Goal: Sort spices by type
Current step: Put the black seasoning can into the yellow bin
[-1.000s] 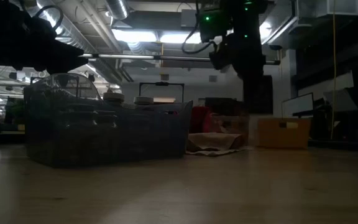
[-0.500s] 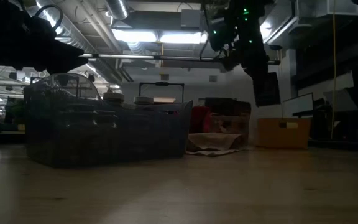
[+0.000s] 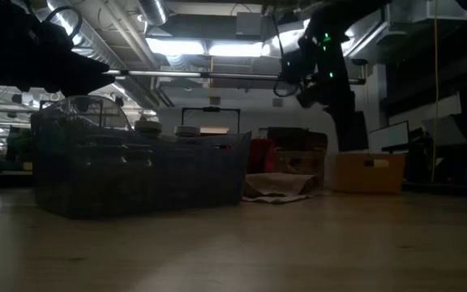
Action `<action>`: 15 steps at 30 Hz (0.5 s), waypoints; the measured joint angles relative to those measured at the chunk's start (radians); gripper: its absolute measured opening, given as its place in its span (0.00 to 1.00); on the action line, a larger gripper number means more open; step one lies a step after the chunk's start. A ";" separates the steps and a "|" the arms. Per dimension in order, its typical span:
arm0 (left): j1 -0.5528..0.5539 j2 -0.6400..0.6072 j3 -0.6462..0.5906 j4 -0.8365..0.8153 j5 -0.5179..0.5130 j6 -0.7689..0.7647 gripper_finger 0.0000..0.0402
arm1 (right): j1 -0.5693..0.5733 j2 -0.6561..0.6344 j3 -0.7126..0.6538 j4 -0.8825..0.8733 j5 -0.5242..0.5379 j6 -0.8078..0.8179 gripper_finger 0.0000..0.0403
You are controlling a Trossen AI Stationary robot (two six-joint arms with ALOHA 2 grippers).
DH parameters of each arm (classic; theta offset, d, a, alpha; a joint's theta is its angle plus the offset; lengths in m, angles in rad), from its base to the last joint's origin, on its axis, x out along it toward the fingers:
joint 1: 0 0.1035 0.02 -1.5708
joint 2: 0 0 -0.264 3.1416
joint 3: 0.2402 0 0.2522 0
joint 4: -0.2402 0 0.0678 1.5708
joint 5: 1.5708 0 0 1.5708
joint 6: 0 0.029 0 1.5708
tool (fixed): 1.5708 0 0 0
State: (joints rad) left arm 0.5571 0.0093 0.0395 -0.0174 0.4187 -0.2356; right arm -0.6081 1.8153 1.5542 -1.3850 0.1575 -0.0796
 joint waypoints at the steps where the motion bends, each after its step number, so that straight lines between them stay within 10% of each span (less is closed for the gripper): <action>1: 0.000 0.000 0.000 0.000 0.000 0.000 0.32 | -0.007 0.000 -0.021 0.017 0.004 -0.007 0.29; 15: 0.000 0.000 0.000 0.000 0.000 0.000 0.32 | -0.027 0.000 -0.194 0.164 0.008 -0.031 0.40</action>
State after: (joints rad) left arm 0.5570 0.0090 0.0395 -0.0174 0.4187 -0.2359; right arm -0.6353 1.8153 1.3606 -1.2208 0.1659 -0.1102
